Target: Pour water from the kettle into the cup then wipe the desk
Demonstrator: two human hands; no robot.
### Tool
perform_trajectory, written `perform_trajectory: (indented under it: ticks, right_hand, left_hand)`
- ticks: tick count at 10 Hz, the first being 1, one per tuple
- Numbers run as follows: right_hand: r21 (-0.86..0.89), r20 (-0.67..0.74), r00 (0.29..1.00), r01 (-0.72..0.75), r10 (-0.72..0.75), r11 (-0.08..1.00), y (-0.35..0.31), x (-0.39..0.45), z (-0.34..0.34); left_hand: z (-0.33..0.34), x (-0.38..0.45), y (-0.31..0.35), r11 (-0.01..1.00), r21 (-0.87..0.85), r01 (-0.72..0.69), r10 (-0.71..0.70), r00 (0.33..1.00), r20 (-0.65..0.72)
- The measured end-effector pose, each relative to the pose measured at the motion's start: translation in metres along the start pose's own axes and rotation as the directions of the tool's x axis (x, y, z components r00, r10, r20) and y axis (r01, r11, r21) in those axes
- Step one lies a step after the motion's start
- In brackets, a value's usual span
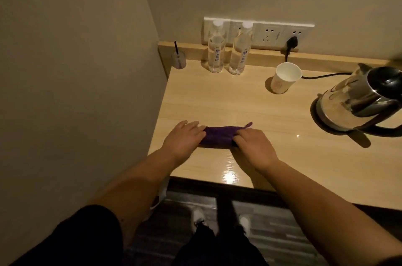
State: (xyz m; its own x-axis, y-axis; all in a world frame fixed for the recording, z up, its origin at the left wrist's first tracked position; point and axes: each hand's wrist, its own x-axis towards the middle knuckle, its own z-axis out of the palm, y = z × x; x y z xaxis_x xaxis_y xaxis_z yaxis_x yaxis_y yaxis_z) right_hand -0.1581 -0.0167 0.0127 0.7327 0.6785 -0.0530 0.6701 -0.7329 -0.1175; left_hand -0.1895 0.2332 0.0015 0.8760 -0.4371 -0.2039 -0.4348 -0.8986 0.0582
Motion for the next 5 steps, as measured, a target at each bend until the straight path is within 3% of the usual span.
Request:
perform_trajectory:
  ticks: [1,2,4,5]
  right_hand:
    - [0.071,0.177,0.982,-0.087,0.074,0.994,-0.011,-0.026,0.021]
    - [0.036,0.306,0.949,-0.093,0.077,0.995,-0.013,-0.042,0.025]
    - [0.061,0.320,0.944,-0.103,0.078,0.993,-0.015,-0.038,0.014]
    - [0.154,0.184,0.976,-0.145,0.116,0.977,-0.013,-0.030,0.004]
  left_hand:
    - [0.024,-0.020,0.003,0.999,-0.030,0.045,-0.038,0.978,0.206]
    - [0.026,-0.026,-0.001,1.000,0.011,0.021,-0.023,0.971,0.240]
    - [0.012,-0.024,0.007,0.997,-0.001,0.080,-0.077,0.957,0.281]
    - [-0.001,-0.021,0.019,0.985,-0.118,0.129,-0.111,0.983,0.146]
